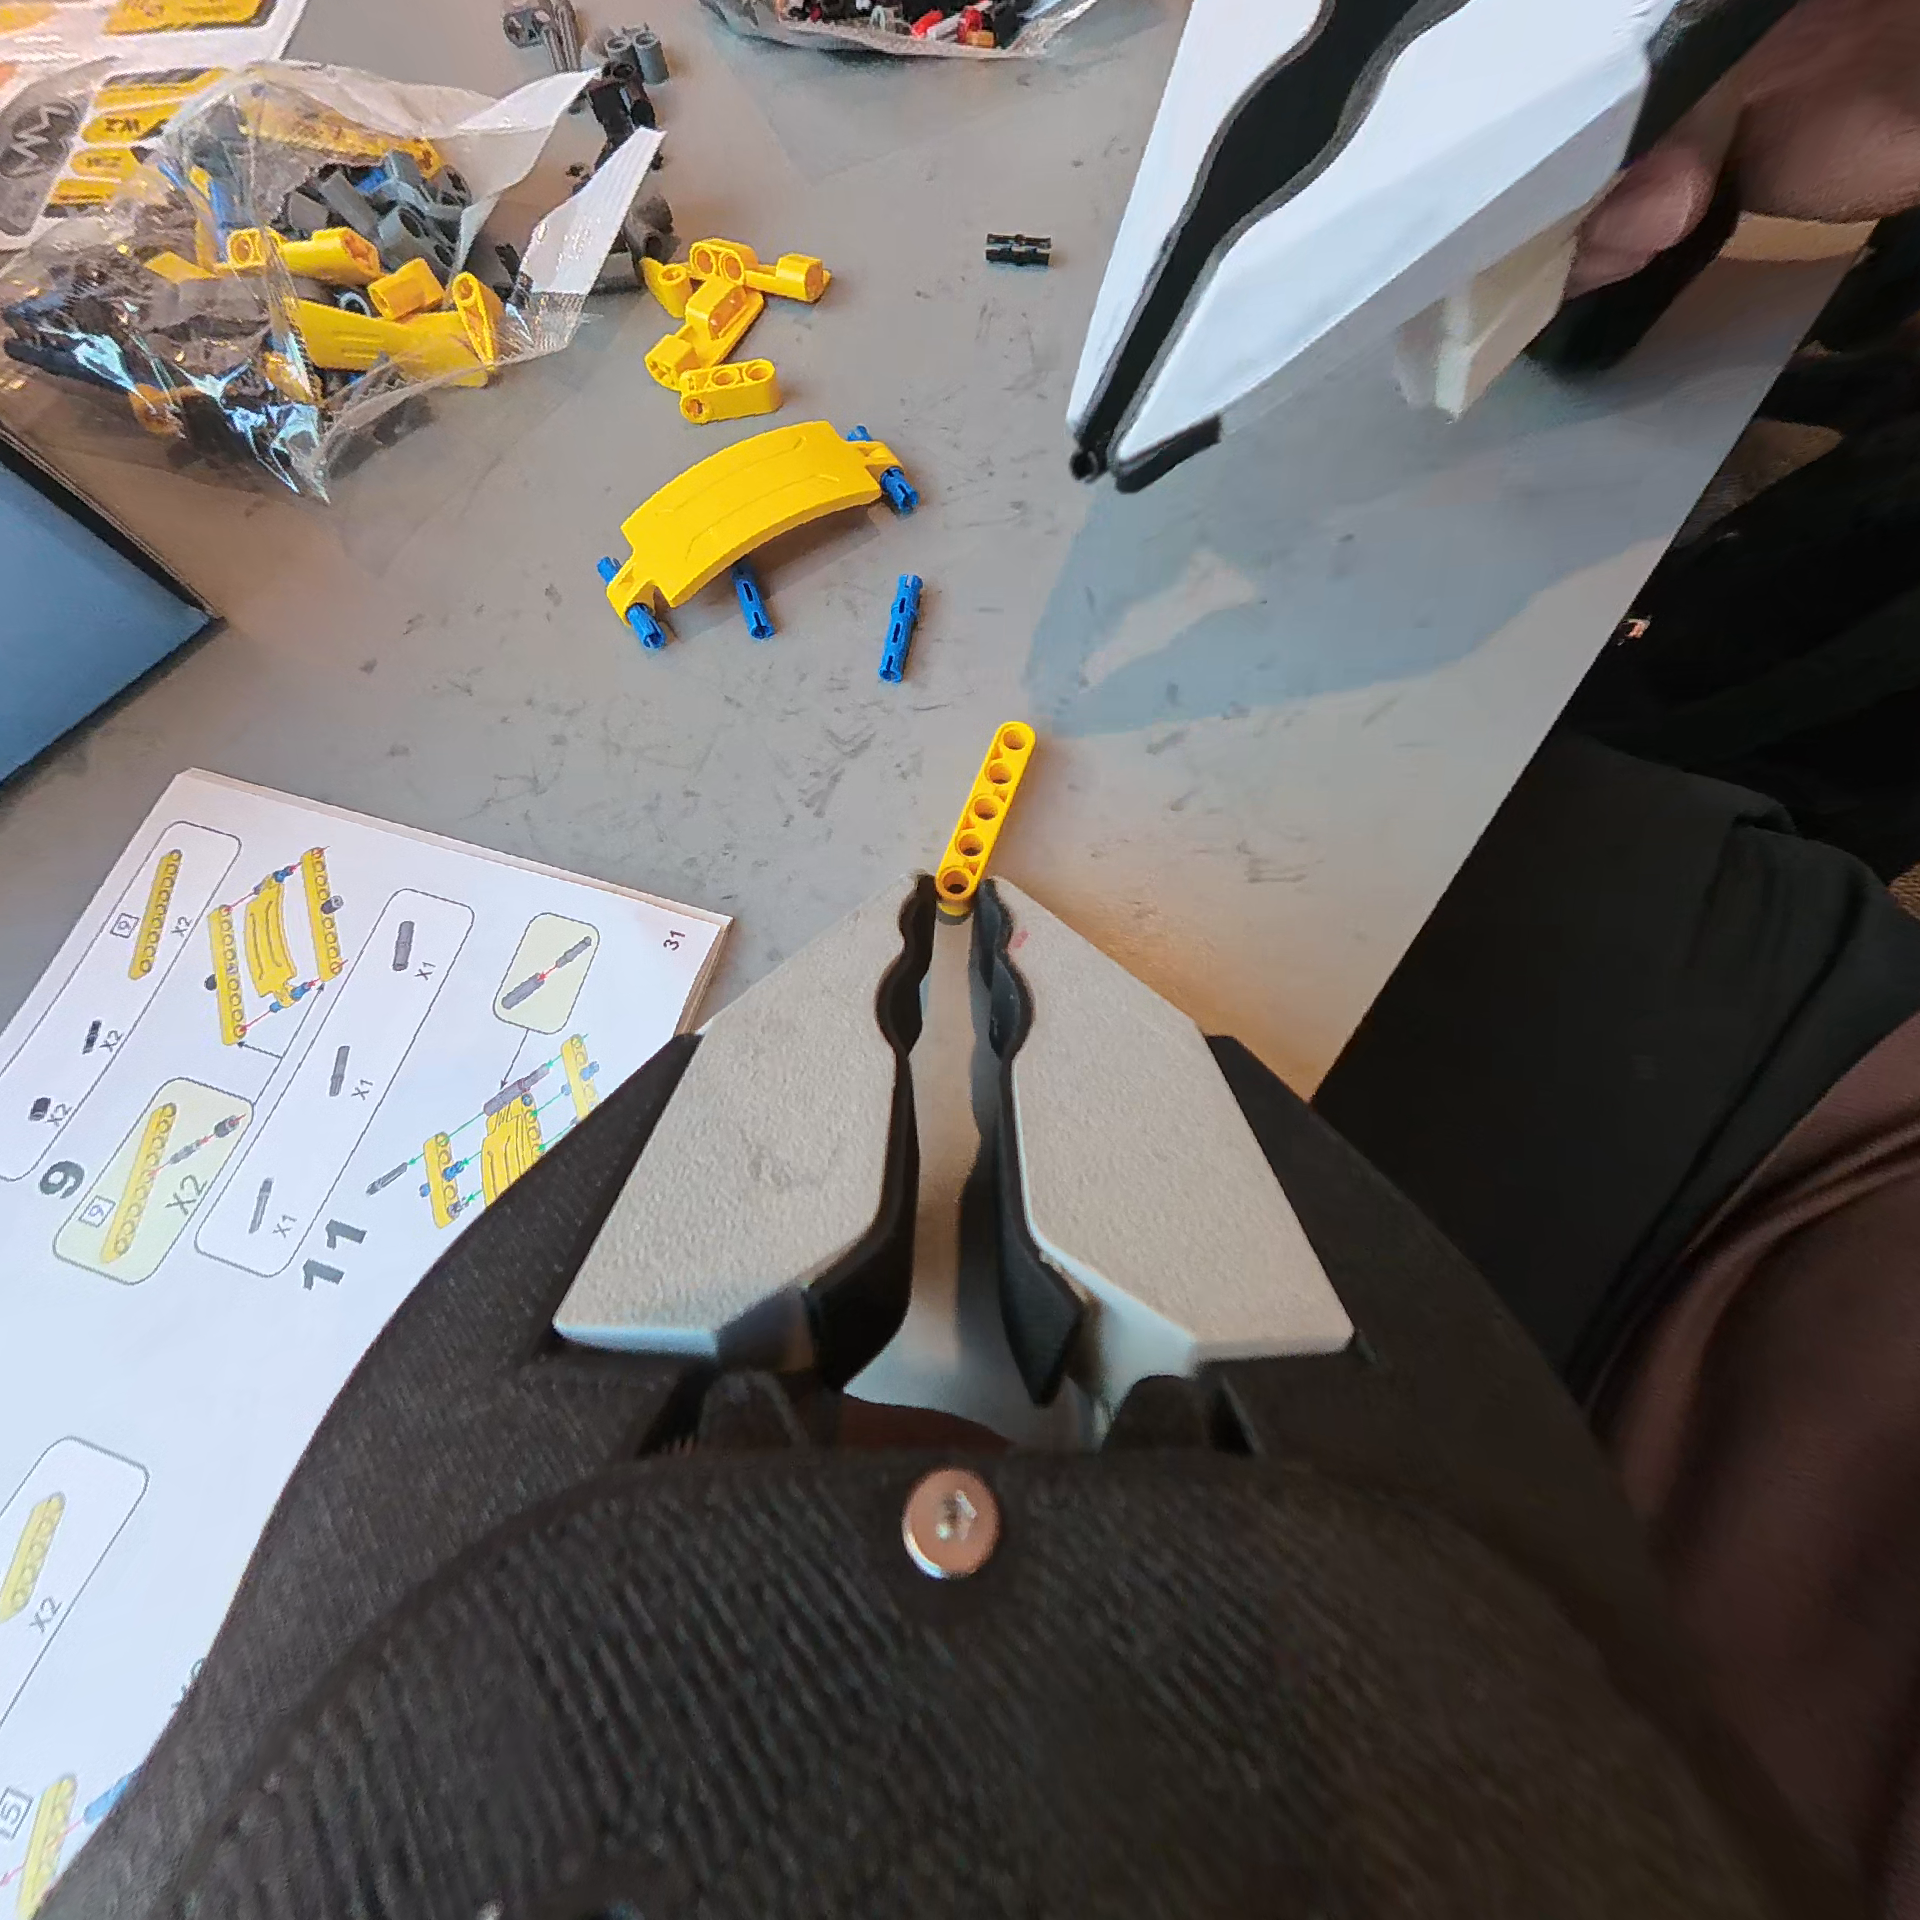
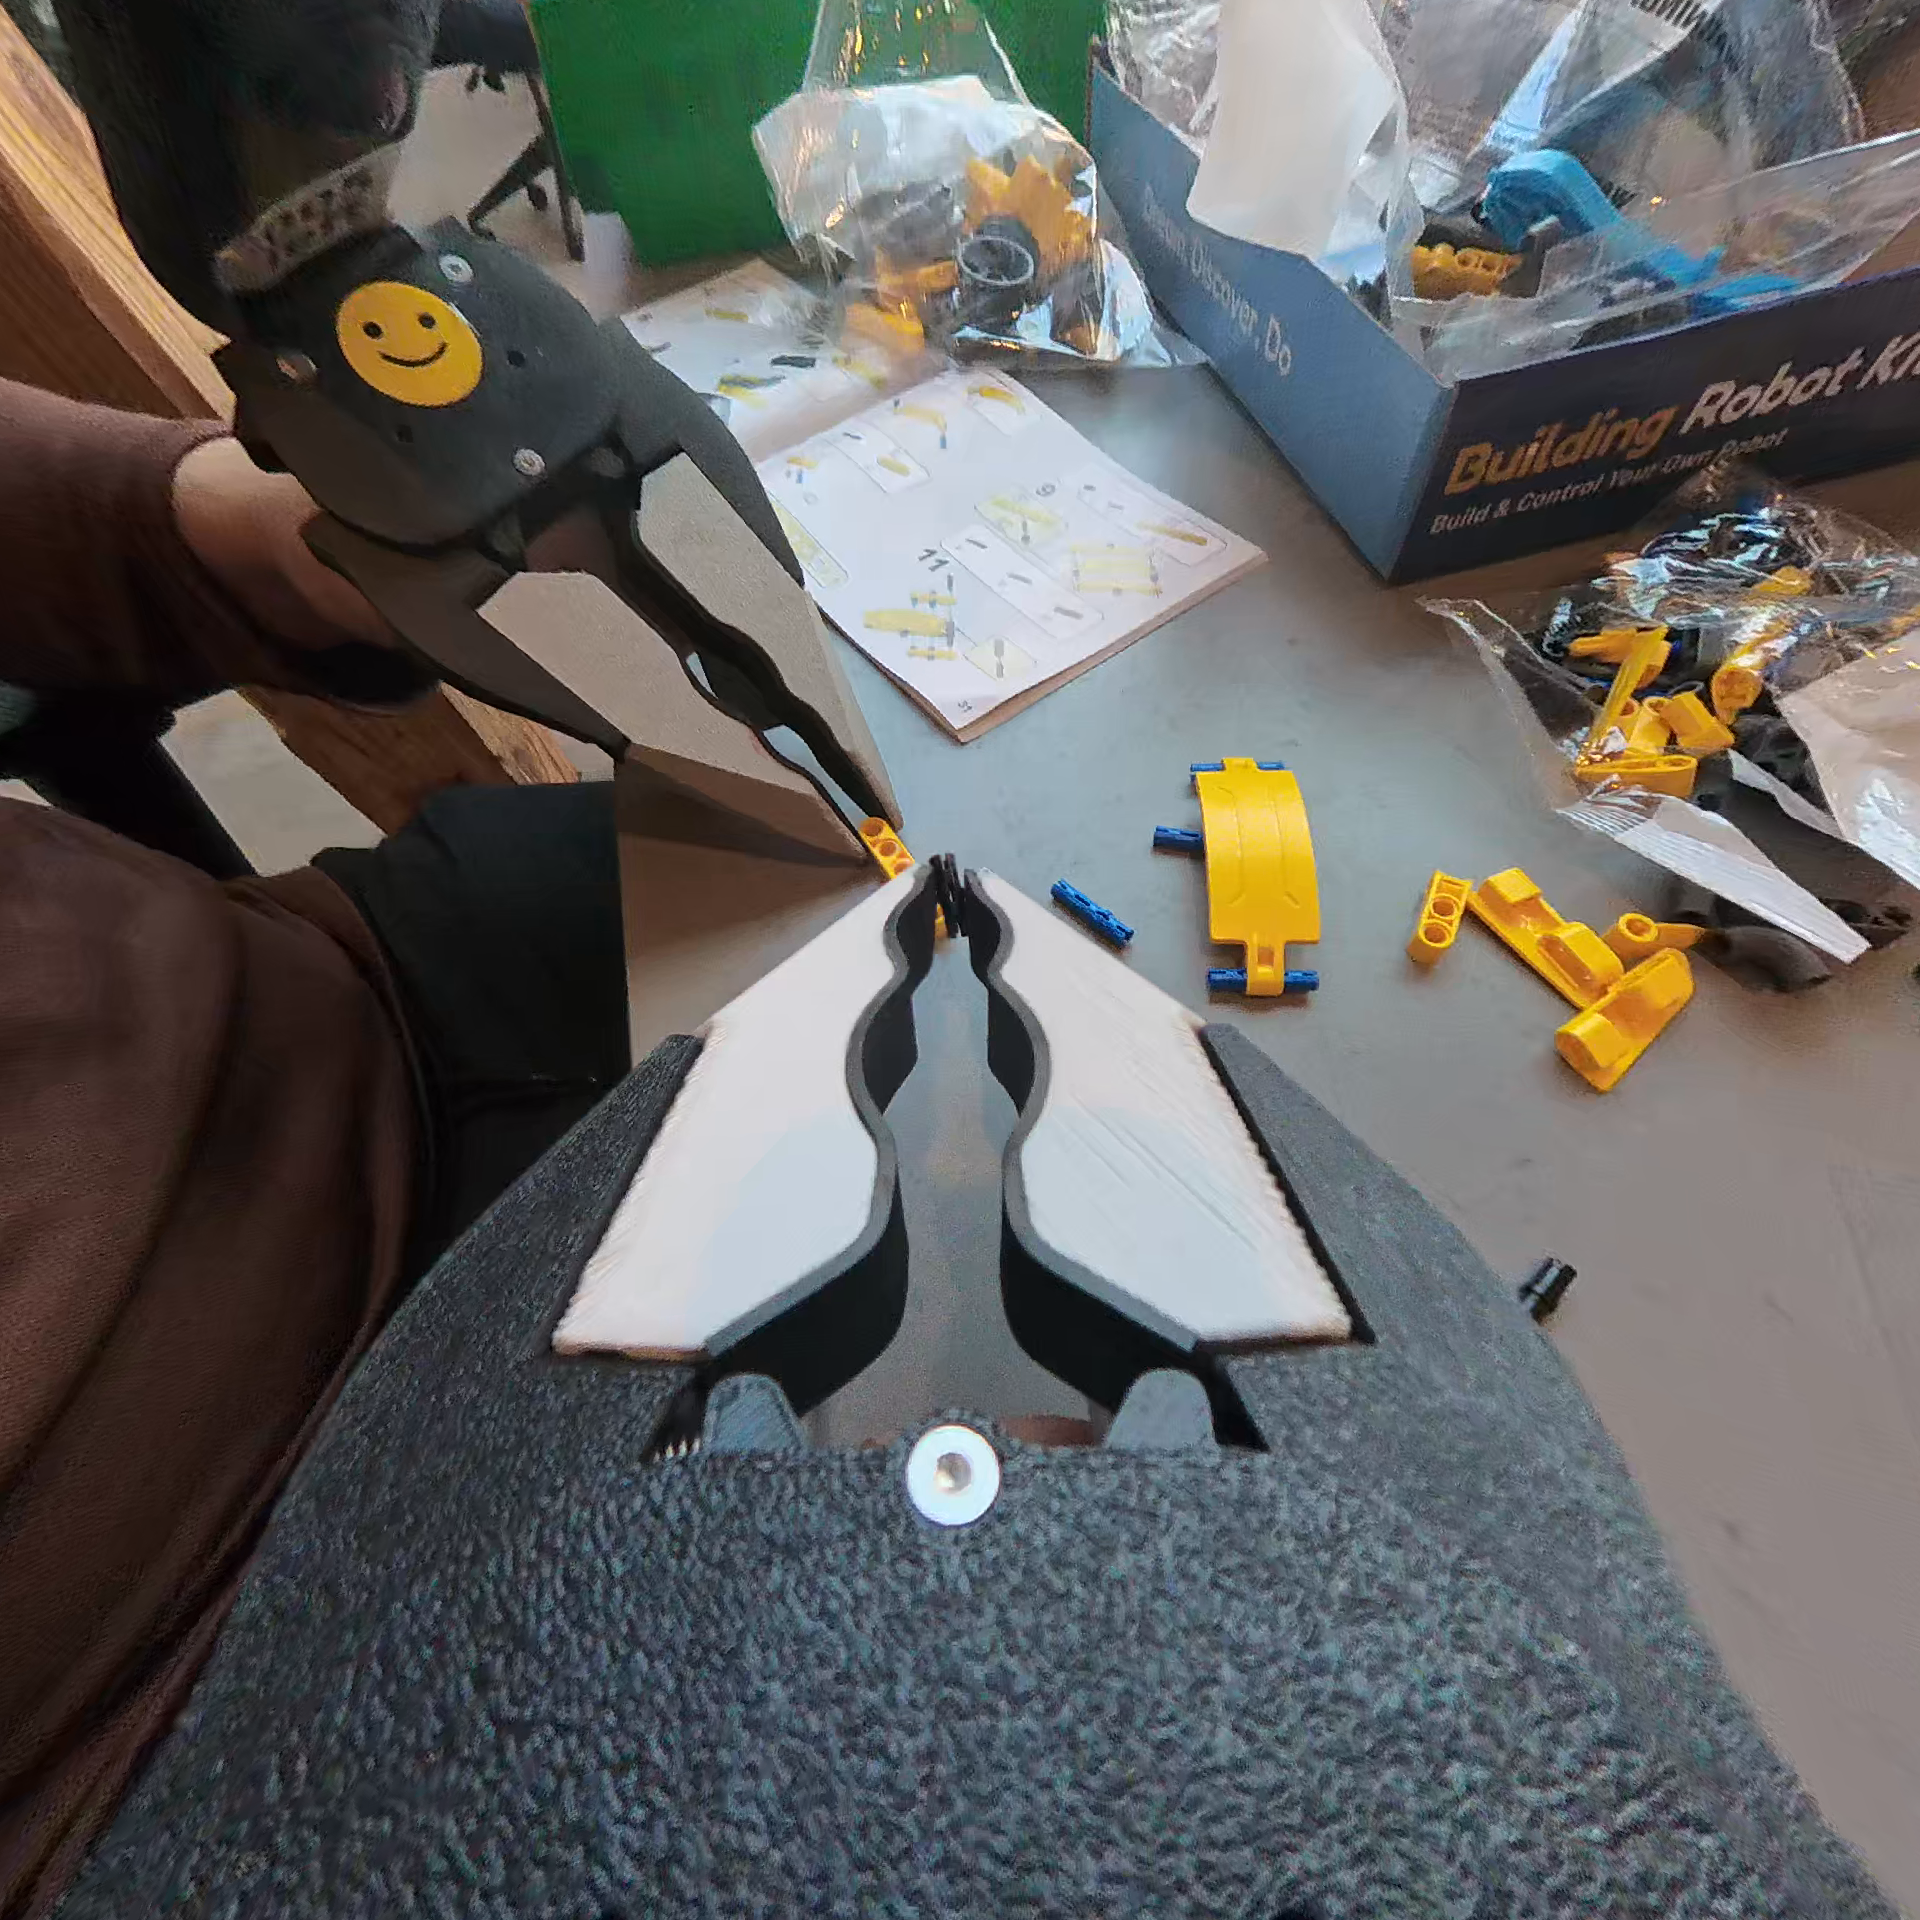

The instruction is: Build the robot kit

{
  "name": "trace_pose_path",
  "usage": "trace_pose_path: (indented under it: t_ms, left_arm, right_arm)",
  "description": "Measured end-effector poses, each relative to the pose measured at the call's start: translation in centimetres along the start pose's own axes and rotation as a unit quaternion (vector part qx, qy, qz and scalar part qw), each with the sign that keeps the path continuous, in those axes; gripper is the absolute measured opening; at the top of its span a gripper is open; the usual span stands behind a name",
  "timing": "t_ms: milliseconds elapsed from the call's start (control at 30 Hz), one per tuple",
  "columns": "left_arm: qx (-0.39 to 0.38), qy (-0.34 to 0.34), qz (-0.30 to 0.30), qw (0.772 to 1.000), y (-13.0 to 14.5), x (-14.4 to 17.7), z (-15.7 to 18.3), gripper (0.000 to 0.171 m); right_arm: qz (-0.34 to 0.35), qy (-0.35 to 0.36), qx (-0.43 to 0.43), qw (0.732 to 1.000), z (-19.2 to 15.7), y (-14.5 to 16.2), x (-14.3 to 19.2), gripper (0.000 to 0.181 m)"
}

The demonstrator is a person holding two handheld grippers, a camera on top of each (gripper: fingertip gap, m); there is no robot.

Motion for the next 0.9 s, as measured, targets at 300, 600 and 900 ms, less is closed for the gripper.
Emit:
trace_pose_path:
  t_ms: [300, 600, 900]
  left_arm:
    - [-0.001, 0.003, 0.002, 1.000, 0.0, 0.0, 0.0, 0.017]
    - [-0.022, 0.024, 0.077, 0.997, -1.2, 1.1, 0.8, 0.014]
    - [-0.125, -0.008, 0.098, 0.987, -1.6, 1.2, 2.7, 0.008]
  right_arm:
    - [-0.011, -0.025, 0.063, 0.998, -2.2, 0.2, -1.3, 0.005]
    - [-0.050, -0.007, 0.098, 0.994, -2.6, 1.1, -2.2, 0.005]
    - [-0.067, -0.042, 0.082, 0.993, -3.9, 1.4, -3.0, 0.005]
Point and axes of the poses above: each gripper's, where its closed fingertips meet, x back along the fingers, y out of its underside, z = x × y across the jaws, the point moved 4 cm from there along x, back along the fingers, and after that the axes turned 11 degrees about -x, right-handed, at the moved point
